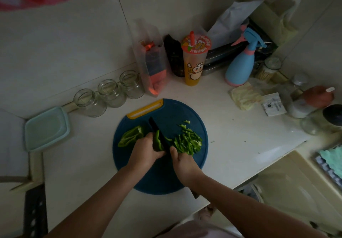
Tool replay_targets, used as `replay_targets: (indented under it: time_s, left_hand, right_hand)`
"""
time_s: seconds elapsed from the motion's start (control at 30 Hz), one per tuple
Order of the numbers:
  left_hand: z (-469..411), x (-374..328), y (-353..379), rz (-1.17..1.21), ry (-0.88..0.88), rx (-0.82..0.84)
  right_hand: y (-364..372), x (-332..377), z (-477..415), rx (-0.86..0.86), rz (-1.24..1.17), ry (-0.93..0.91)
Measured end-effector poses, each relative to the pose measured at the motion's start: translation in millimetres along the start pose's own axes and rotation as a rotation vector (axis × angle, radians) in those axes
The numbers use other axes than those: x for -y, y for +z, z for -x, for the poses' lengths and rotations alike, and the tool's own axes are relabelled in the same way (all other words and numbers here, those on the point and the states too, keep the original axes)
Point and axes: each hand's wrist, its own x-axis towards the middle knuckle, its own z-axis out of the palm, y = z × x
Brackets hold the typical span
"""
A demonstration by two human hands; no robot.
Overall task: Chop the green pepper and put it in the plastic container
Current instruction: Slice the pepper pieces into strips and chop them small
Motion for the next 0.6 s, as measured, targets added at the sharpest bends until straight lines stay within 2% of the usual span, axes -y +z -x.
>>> replay_targets:
  time_s: [0.27,0.6]
  left_hand:
    - [17.6,3.2,-4.4,0.155,-0.022,0.007]
    - [20.0,2.0,-3.3,0.155,0.015,-0.011]
  right_hand:
    - [5.5,-0.6,-13.8,-0.035,-0.178,0.074]
    - [-2.1,-16.0,24.7,0.002,-0.054,0.001]
